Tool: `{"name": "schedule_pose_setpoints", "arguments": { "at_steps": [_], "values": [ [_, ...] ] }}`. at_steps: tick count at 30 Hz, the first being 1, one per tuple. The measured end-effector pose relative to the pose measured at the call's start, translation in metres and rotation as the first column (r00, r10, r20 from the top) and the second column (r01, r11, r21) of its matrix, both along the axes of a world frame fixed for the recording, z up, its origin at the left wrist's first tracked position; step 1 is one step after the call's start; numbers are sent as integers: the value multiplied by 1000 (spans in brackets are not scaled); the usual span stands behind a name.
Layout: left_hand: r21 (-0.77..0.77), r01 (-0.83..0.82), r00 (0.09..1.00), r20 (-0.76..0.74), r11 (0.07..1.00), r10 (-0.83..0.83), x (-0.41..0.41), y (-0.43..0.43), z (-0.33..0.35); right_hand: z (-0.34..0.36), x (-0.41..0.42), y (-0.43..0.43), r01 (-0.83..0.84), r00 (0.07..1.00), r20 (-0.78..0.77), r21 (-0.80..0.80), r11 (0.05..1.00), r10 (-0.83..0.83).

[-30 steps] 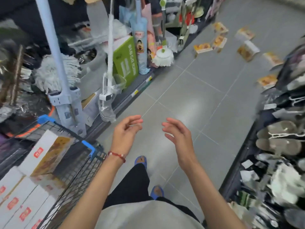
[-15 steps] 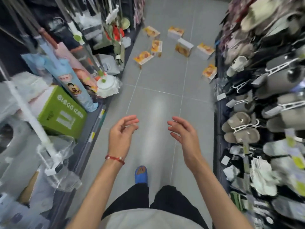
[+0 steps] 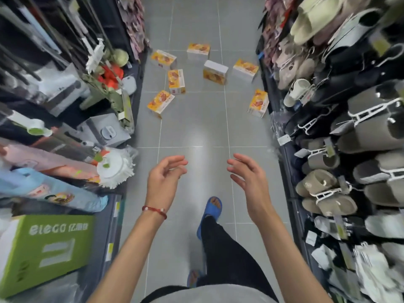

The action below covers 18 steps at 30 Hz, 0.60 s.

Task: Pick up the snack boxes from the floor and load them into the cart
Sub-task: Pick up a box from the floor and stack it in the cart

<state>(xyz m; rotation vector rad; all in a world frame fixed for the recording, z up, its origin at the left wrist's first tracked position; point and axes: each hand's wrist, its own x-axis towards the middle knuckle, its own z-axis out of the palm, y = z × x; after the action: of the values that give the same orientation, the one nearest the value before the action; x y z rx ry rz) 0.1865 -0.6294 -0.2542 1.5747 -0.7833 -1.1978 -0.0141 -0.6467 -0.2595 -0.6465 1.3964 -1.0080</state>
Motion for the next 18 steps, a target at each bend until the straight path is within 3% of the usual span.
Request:
{"name": "schedule_pose_setpoints", "arguments": {
  "at_steps": [9,18],
  "values": [
    [39,-20,1000,1,999,20,6,-201,8,9,27,-204,-89,996,13,58,994,88],
    [117,-110,992,-48,987,117,77,-381,-18,-9,97,-398,-185,981,-40,106,977,190]
  ]
}}
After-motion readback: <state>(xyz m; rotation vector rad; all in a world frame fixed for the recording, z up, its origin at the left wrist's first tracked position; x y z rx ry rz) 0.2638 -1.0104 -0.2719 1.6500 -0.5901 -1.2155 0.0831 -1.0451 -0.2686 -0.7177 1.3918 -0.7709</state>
